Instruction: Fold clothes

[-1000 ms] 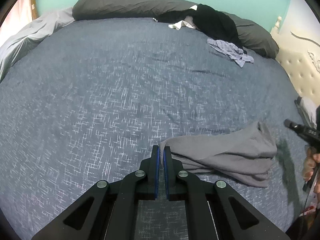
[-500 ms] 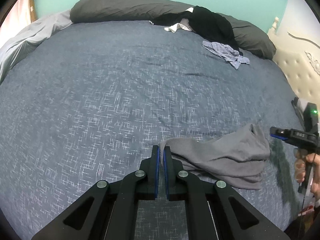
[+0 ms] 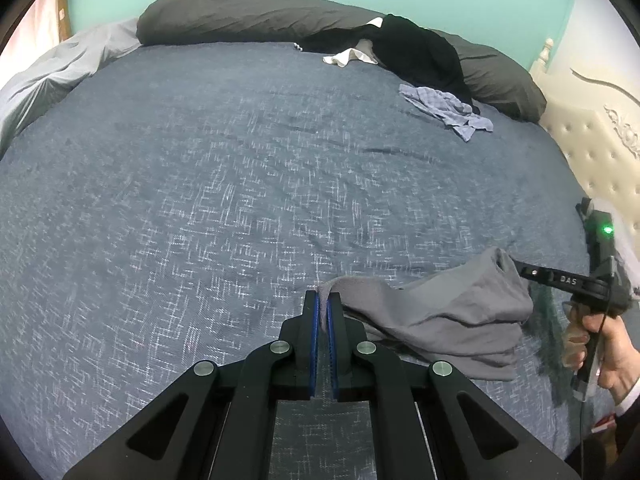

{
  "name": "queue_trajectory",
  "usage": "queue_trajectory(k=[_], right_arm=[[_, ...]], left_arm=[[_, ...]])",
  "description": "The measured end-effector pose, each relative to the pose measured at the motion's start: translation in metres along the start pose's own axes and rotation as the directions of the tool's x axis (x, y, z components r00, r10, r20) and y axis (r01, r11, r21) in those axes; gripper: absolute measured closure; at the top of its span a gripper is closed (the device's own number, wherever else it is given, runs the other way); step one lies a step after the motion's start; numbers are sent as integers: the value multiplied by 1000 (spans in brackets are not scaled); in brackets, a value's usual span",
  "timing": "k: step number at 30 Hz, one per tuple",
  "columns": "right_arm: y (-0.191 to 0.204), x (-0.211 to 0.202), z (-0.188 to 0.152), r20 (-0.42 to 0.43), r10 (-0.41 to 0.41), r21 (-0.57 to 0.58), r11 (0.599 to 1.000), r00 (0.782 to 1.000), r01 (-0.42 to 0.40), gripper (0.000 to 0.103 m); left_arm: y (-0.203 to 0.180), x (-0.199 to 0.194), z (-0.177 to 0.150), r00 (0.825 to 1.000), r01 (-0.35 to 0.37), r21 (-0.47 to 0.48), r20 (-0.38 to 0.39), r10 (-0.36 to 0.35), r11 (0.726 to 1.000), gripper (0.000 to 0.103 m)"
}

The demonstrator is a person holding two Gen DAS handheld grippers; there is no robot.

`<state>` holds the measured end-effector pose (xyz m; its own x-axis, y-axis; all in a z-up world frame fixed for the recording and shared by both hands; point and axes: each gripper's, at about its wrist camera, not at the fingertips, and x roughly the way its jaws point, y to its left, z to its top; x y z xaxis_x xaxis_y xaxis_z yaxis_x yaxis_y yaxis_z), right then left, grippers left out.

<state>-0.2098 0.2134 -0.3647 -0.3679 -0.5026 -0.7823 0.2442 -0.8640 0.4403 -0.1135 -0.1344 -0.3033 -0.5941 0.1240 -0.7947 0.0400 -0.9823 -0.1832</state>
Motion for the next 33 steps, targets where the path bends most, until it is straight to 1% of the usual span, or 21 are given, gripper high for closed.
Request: queue_trajectory(k=[2,5,12,18,21,23,25,27,30,33], right_arm=[[4,-13,1,38,-7,-32,999,999,8,101],[8,-44,6,111,-10,-55,998,994,16,101],[30,-136,9,257,14,-173,984,966,32,101],[48,-210,9,340,43,-245,968,939,45,101],[59,-243,10,367,60,-277,960,928,48,101],[65,-259,6,370,62,-302,952,927,57,101],[68,-266,1,362,60,-318,946,930,62,101],[68,-263,-4,346,50,-329,942,937,72,101],[63,-245,-11,308,17,-334,938,951,92,101],[52,-215,-18,249,-15,-324,941,968,98,101]], left_arm=[[1,-2,1,1000,-2,-2,3,2,1000,99],[0,-7,6,1000,-1,-7,13,1,1000,99],[-17,-34,28,997,19,4,78,-19,1000,99],[-41,-68,52,988,42,37,144,-47,998,99],[-52,-81,62,985,56,60,161,-65,997,99],[-59,-84,66,985,69,76,154,-80,995,99],[-65,-83,67,986,71,93,146,-84,993,99],[-70,-75,66,988,72,104,128,-85,992,99],[-73,-57,61,993,72,112,90,-82,991,99],[-75,-33,53,997,60,128,40,-66,990,99]])
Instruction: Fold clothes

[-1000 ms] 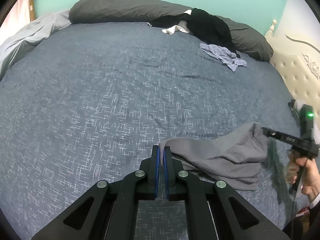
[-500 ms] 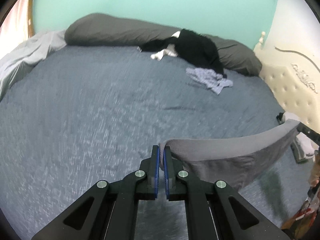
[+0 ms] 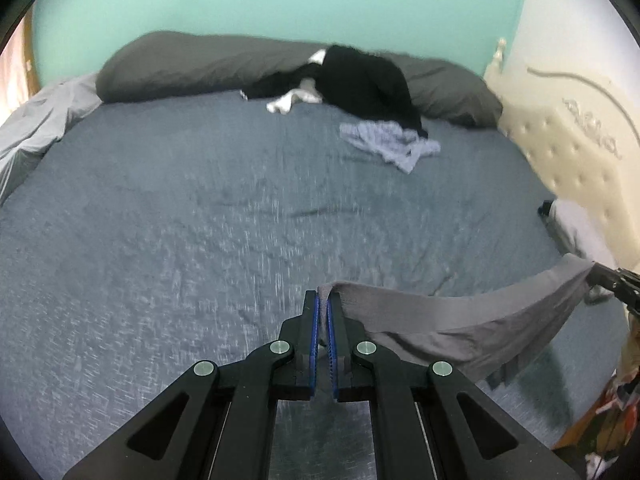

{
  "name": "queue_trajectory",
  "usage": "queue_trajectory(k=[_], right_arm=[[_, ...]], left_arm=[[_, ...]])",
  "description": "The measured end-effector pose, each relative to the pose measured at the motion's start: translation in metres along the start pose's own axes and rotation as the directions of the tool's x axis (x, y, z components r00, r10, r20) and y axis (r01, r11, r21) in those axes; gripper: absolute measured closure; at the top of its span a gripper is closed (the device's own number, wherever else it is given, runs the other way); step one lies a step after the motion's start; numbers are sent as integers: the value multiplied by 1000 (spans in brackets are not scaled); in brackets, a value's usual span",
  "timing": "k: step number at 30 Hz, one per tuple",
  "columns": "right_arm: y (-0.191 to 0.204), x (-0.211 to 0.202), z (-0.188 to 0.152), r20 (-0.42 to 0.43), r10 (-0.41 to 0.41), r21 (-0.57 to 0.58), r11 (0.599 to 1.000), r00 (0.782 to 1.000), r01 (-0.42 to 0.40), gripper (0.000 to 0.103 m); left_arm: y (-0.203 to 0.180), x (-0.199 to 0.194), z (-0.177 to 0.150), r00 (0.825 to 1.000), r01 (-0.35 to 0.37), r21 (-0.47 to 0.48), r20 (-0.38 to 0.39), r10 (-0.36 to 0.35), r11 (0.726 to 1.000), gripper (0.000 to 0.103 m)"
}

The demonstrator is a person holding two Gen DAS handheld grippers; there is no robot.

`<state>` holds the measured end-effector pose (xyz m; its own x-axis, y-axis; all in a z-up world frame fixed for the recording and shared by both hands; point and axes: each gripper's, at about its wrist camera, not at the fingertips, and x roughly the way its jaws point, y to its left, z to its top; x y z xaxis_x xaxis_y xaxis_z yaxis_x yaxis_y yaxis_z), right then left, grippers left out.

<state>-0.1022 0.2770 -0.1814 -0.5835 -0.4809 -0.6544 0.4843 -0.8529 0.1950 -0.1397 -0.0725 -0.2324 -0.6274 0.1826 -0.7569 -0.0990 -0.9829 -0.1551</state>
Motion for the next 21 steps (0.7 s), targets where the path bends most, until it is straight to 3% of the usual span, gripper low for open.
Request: queue_trajectory(k=[9,15,16,18,21], right_arm=[[-5,80,-49,-210,6,4,1000,978,-5,101],[-2,105,-66,-299,28,3,1000,954,-28,101],[-1,107,-68,-311,31,2,999,950,-32,101],[-1,109,-71,-328,36,1,999,944,-37,101],[-5,107,-73,-334,41,11,999,942,-39,101]], left_arm=[[8,66,-29,988,-41,10,-146,42,999,99],[15,79,-39,980,-72,-7,-188,70,997,96],[17,78,-39,980,-79,-16,-186,75,997,94],[22,76,-40,979,-95,-33,-183,88,995,78],[29,69,-40,980,-112,-50,-172,102,992,72]])
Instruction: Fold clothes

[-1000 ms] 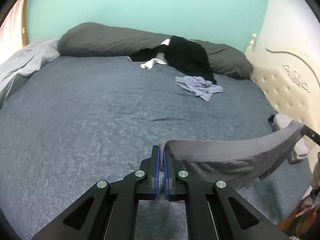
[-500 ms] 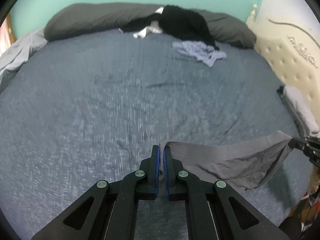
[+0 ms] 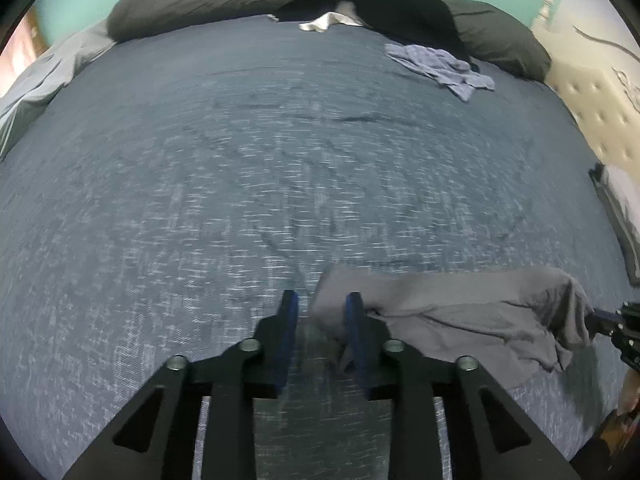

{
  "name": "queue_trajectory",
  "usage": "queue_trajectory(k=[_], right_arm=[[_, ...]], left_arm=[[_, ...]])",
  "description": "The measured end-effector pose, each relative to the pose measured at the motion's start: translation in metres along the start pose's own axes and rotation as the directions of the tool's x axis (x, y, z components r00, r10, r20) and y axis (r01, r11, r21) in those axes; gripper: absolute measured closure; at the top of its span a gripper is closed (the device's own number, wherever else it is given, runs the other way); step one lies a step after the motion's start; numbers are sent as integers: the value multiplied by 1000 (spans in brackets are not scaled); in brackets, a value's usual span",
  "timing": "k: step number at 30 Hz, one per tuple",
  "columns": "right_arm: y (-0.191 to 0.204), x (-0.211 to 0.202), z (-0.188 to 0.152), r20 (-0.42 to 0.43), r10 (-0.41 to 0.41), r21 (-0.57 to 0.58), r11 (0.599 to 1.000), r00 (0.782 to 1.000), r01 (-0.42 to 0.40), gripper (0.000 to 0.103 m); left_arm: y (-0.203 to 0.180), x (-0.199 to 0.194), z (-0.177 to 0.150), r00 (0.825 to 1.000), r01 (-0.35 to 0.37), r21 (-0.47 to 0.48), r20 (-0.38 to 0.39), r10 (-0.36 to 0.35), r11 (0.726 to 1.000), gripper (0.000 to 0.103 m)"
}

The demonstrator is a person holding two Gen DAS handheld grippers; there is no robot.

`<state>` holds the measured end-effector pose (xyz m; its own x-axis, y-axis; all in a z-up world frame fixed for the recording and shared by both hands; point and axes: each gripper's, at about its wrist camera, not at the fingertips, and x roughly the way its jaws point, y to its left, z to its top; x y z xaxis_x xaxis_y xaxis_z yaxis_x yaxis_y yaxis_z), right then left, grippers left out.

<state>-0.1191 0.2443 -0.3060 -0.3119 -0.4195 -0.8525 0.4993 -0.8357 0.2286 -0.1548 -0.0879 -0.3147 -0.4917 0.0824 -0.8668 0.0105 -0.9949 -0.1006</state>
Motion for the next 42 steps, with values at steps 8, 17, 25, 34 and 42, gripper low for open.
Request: queue_trajectory(k=[8,17,25,34,42], right_arm=[[-13,-6,2,7,0,38,999,1000,0,101],[-10,-1,2,5,10,25,1000,1000,-11,101],[-20,4,-1,3,11,46,999,1000,-11,101],[-20,7,-3,2,11,50,999,1000,-11,101],[-20,4,-3,14,8,58,998,1000,-9,101]], left_arm=[[-10,-1,0,1000,14,19,-3,-14,1000,67],[-48,53,0,995,44,68,-91,-37,997,62],[-63,74,-1,993,74,102,-99,-64,992,71],[-68,74,-6,994,83,136,-77,-73,987,100],[-48,40,2,996,93,136,-9,-92,986,100]])
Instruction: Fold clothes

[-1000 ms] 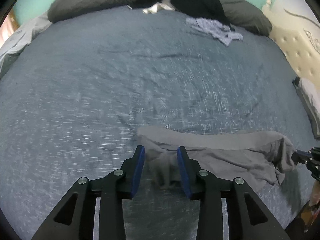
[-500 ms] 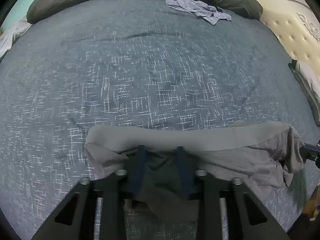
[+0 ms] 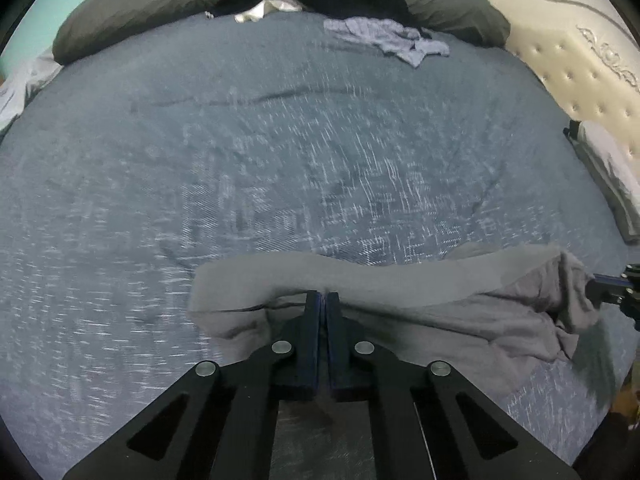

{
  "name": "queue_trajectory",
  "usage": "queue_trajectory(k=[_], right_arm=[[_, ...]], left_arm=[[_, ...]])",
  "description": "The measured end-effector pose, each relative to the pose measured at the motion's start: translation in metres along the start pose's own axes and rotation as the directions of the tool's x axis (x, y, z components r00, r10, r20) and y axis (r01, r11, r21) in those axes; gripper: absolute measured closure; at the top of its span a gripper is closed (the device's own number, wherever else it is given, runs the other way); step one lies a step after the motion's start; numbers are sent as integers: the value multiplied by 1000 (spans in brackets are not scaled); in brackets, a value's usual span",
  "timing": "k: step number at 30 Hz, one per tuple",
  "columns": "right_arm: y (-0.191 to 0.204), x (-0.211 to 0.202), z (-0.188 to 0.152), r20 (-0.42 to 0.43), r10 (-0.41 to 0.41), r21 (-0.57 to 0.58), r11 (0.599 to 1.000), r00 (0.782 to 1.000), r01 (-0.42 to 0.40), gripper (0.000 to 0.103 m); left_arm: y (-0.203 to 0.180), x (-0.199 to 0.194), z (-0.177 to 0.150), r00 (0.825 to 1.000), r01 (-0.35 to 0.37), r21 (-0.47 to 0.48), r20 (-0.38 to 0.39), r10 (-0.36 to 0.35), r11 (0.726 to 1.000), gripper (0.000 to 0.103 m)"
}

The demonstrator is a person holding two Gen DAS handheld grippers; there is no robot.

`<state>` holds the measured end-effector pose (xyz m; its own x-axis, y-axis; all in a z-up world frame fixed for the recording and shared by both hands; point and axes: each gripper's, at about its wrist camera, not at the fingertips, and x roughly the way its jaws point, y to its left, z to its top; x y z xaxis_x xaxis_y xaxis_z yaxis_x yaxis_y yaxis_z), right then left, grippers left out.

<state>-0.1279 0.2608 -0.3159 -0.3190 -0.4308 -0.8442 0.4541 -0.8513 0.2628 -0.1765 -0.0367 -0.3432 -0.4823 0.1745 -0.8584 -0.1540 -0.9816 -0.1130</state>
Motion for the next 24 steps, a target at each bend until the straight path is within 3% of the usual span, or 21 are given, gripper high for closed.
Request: queue_trajectory(k=[9,16,22,24], right_arm=[[9,-9,1,9,59,-22,998,998,-59,100],[28,-7,-4,-23,120,-74,990,992,-122,98],[22,-2,-5,-25,65,-40,997,998,-66,96],[14,2,-5,-23,49,4,999,999,-48,87]], left_arm=[[43,-65,-8,995,22,-75,95,-15,997,100],[64,-58,-19,997,7,-121,79,3,993,100],[69,-52,-25,998,-11,-123,61,19,992,100],[68,-51,-27,998,-12,-120,58,19,993,100]])
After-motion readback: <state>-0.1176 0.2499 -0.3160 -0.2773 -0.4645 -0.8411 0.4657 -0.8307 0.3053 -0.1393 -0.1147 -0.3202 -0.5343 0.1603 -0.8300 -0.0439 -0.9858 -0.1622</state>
